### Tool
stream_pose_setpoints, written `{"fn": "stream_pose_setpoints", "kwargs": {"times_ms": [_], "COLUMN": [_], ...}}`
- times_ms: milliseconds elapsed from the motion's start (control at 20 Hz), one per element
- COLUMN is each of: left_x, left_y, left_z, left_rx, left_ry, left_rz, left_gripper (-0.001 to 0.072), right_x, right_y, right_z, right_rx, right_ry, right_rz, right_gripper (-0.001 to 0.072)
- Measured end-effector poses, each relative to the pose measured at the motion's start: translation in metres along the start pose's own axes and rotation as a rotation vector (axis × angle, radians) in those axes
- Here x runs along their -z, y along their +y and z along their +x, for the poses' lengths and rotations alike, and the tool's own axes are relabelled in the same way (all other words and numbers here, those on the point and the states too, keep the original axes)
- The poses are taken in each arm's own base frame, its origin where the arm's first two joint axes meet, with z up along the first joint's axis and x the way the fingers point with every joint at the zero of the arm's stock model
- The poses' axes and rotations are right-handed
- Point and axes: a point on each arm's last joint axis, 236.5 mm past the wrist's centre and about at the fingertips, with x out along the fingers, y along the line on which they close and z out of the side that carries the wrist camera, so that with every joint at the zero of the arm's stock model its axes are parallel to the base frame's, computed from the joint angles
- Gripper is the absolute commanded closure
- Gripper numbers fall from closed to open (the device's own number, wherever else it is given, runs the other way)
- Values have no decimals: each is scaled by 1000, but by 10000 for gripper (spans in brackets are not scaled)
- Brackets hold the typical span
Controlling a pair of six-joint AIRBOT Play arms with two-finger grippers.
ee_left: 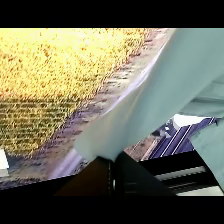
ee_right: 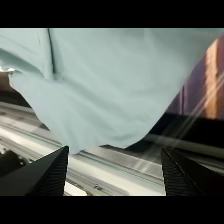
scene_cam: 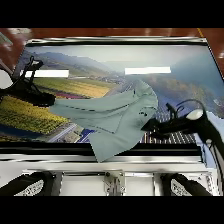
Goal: Fold the shirts.
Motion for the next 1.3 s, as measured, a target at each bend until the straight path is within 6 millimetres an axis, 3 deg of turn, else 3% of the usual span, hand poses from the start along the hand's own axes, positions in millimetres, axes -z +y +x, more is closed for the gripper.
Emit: {"fn": "stream_pose_setpoints", "kwargs": {"times_ms": [200,400,550,650,800,900,950,1050,1150,1200,1300], "left_x": [-4,-9,-12,-13,-15,-22,-29,-52,-79,-94,-115], "left_y": [-4,-8,-11,-12,-12,-8,-5,5,14,14,7], "left_z": [-6,-8,-8,-8,-10,-19,-28,-62,-112,-149,-232], "left_rx": [18,32,45,51,54,47,42,17,-3,-3,11], "left_ry": [-25,-48,-60,-67,-78,-105,-133,-231,-367,-466,-676], "left_rz": [20,25,24,25,24,29,27,18,-6,-28,-54], "left_gripper": [674,673,674,673,674,674,674,673,673,673,673], "right_x": [42,46,46,42,28,12,0,-27,-40,-36,2], "right_y": [-7,-13,-9,-6,11,43,68,130,197,226,277], "right_z": [48,70,86,98,102,84,63,-7,-116,-178,-305], "right_rx": [-15,28,23,23,-5,-66,-109,-204,-294,-336,-404], "right_ry": [4,-53,-75,-111,-176,-242,-302,-491,-761,-909,-1208], "right_rz": [81,120,170,186,154,33,-68,-285,-478,-548,-685], "right_gripper": [32,33,236,653,653,653,654,653,653,654,653]}}
